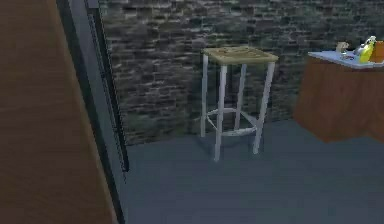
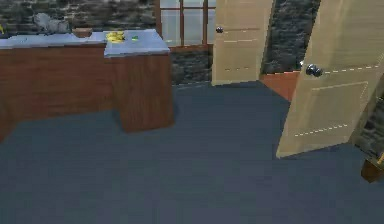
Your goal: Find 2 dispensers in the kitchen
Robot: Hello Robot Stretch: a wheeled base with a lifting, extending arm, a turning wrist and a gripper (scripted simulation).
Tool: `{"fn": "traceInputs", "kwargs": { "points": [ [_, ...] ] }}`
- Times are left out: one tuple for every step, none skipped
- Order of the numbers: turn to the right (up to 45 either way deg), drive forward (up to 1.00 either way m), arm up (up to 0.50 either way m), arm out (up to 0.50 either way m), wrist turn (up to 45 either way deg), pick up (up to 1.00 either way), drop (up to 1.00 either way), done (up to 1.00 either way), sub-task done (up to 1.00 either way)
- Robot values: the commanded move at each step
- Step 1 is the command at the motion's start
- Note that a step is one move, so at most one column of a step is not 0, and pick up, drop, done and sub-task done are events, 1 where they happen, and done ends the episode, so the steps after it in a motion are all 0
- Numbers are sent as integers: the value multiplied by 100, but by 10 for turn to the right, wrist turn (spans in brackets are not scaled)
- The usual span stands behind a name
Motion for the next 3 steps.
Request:
{"fn": "traceInputs", "kwargs": {
  "points": [
    [450, 0, 0, 0, 0, 0, 0, 0, 0],
    [450, 0, 0, 0, 0, 0, 0, 0, 0],
    [270, 0, 0, 0, 0, 0, 0, 0, 0]
  ]
}}
